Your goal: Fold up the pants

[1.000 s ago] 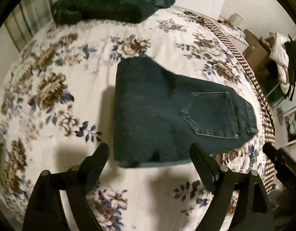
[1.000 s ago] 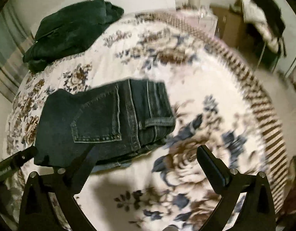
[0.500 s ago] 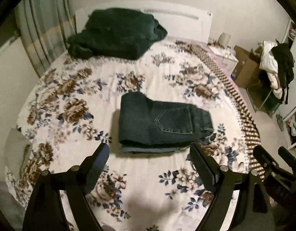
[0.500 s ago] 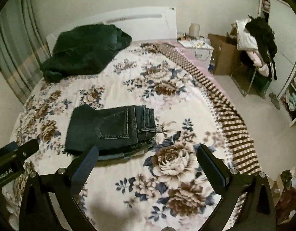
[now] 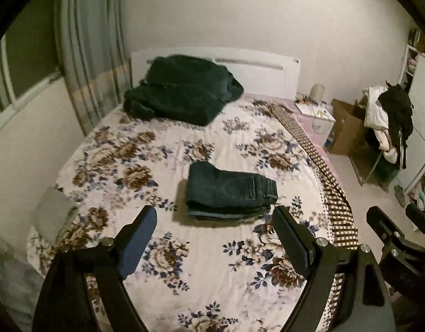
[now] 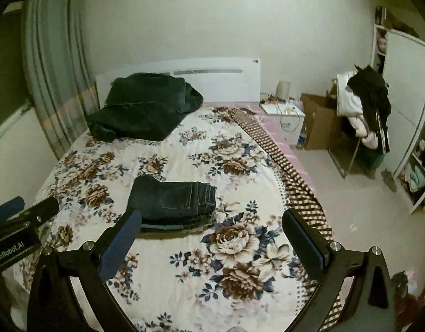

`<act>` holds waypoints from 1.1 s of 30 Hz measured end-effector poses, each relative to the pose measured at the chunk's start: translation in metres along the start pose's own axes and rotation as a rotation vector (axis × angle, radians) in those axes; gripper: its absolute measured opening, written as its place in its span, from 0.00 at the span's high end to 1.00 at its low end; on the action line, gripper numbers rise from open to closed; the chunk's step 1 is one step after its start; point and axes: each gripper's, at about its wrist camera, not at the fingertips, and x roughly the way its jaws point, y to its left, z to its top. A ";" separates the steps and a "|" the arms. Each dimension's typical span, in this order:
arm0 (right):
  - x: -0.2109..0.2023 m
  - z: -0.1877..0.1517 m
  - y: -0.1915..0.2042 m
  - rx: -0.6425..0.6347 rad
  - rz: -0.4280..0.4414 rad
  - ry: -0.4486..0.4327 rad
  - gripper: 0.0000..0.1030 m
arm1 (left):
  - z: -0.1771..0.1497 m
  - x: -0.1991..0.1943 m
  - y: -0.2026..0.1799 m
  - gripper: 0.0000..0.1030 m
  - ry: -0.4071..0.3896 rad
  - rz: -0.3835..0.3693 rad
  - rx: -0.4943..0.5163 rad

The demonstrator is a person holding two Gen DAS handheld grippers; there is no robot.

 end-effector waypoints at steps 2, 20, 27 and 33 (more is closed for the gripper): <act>-0.023 -0.001 -0.003 -0.001 0.016 -0.008 0.00 | -0.004 -0.022 0.000 0.17 -0.023 0.015 -0.007; -0.167 0.000 -0.002 -0.059 0.033 -0.080 0.00 | -0.027 -0.106 0.006 0.17 -0.075 0.033 -0.018; -0.182 -0.002 0.007 -0.051 0.037 -0.069 0.00 | -0.028 -0.114 0.011 0.00 -0.071 0.020 0.000; -0.184 0.001 0.008 -0.047 0.035 -0.063 0.00 | -0.030 -0.119 0.014 0.00 -0.078 0.041 0.007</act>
